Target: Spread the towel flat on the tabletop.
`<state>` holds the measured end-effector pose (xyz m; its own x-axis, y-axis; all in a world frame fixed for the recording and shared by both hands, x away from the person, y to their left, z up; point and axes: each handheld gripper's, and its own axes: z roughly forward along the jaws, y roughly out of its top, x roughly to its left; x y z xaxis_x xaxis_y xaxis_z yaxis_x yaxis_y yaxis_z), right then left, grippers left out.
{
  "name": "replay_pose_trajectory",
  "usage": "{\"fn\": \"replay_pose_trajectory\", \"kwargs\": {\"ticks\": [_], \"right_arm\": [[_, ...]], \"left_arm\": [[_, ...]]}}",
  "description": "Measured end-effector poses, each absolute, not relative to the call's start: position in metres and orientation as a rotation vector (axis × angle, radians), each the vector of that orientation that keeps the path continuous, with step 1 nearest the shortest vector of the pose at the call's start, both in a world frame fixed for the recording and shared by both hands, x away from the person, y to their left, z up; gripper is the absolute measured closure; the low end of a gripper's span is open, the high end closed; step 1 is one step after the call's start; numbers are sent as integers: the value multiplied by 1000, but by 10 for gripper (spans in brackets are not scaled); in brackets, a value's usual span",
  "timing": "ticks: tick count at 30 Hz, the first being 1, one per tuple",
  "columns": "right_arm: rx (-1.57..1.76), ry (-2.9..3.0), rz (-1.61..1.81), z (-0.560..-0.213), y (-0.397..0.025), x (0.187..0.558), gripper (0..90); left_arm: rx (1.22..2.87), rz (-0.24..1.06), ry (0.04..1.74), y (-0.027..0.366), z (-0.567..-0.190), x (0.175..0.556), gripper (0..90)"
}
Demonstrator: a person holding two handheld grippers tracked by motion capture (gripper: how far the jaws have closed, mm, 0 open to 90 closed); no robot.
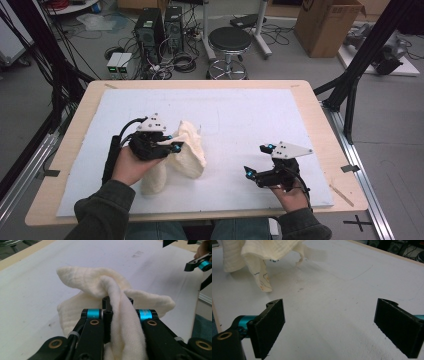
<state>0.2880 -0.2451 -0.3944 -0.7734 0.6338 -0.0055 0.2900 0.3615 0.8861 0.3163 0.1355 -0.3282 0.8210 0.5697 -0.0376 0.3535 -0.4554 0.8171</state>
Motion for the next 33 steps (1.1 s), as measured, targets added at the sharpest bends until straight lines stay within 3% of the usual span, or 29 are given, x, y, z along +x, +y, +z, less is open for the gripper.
{"fn": "replay_pose_trajectory", "kwargs": {"ticks": [12,20,33], "right_arm": [[811,2262,1395,-393,-249,287,90],[824,2256,1405,-393,-252,287,91],[815,2270,1406,-395,-252,290,90]], "left_arm": [[2096,222,572,80,-325,332,806],[2107,142,551,41,-349,363,801],[2178,120,679,33,-393,409,728]]}}
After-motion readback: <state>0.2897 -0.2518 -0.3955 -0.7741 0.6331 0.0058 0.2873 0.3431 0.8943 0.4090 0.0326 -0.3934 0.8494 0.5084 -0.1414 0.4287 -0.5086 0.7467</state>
